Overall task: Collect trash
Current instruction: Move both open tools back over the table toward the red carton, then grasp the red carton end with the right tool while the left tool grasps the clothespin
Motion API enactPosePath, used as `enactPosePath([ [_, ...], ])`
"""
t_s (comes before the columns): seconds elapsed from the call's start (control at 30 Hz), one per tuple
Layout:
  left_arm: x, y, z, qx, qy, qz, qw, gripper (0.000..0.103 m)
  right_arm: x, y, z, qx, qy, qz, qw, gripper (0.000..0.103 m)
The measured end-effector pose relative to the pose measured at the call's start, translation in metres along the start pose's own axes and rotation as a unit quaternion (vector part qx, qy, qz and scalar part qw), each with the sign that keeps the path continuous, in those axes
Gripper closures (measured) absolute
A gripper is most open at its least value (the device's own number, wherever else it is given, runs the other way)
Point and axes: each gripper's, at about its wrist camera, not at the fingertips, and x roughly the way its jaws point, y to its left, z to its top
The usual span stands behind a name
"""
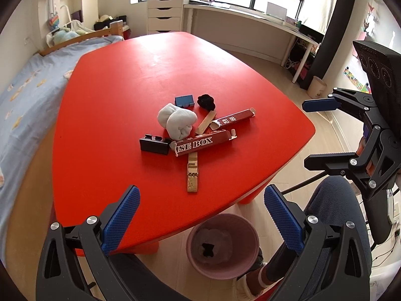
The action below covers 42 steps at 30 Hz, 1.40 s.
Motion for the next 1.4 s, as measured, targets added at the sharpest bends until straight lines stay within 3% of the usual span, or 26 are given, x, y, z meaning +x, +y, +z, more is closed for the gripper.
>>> enactPosePath([
  [0.23, 0.023, 0.004, 0.013, 0.001, 0.028, 0.004, 0.9996, 0.008, 0.029, -0.018, 0.022, -0.080, 0.038, 0.003, 0.996, 0.004],
  [0.7, 0.060, 0.007, 0.017, -0.008, 0.066, 0.024, 0.9975, 0.008, 0.084, -0.043, 0.042, -0.138, 0.081, 0.005, 0.987, 0.004],
  [0.87, 0.065, 0.010, 0.015, -0.010, 0.067, 0.024, 0.9974, 0.010, 0.098, -0.047, 0.042, -0.136, 0.089, 0.007, 0.987, 0.020],
  [0.9, 0.066, 0.011, 0.014, -0.009, 0.069, 0.023, 0.9973, 0.012, 0.099, -0.048, 0.043, -0.134, 0.089, 0.009, 0.987, 0.021],
  [0.97, 0.068, 0.011, 0.014, -0.006, 0.074, 0.026, 0.9969, 0.030, 0.103, -0.049, 0.044, -0.131, 0.089, 0.012, 0.987, 0.031],
  [1.1, 0.067, 0.013, 0.013, -0.007, 0.073, 0.029, 0.9969, 0.041, 0.106, -0.051, 0.045, -0.118, 0.085, 0.030, 0.989, 0.040],
  [1.17, 0.066, 0.015, 0.014, -0.006, 0.071, 0.034, 0.9969, 0.059, 0.107, -0.050, 0.046, -0.116, 0.084, 0.041, 0.989, 0.050],
  [1.3, 0.065, 0.019, 0.015, -0.004, 0.071, 0.029, 0.9970, 0.071, 0.105, -0.045, 0.046, -0.116, 0.088, 0.058, 0.988, 0.065],
  [1.37, 0.064, 0.022, 0.015, -0.004, 0.071, 0.026, 0.9971, 0.085, 0.103, -0.042, 0.045, -0.117, 0.091, 0.062, 0.987, 0.073],
  [1.4, 0.064, 0.023, 0.015, -0.004, 0.072, 0.025, 0.9971, 0.086, 0.102, -0.040, 0.044, -0.118, 0.092, 0.062, 0.987, 0.074],
])
